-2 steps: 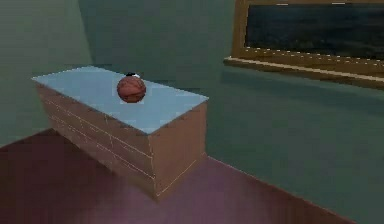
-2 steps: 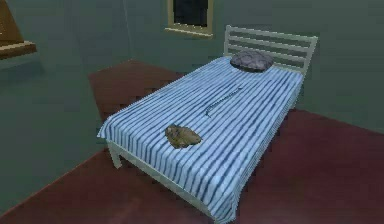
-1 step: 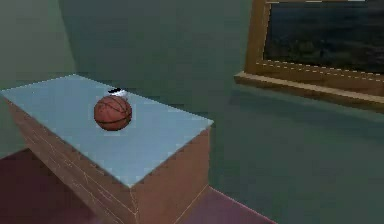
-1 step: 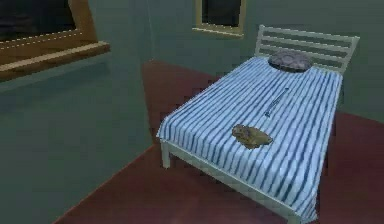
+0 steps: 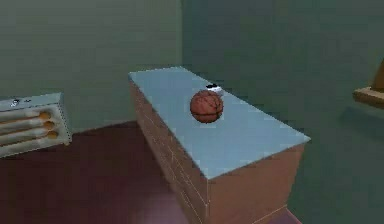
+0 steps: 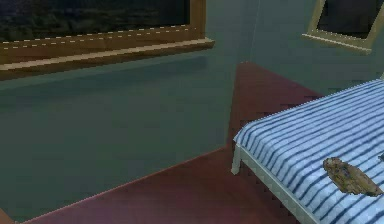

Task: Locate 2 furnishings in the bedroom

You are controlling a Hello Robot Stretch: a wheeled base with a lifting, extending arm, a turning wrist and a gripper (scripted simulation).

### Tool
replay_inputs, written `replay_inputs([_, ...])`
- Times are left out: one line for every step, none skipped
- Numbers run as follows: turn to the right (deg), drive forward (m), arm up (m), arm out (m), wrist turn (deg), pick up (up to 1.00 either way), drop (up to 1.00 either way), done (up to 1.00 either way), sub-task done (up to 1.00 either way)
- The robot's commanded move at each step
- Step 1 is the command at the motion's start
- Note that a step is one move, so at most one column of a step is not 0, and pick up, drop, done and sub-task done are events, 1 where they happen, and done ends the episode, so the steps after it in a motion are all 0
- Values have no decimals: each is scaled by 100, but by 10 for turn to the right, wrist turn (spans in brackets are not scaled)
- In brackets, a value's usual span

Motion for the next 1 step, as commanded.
replay_inputs([0, 0, 0, 0, 0, 0, 0, 100, 0])
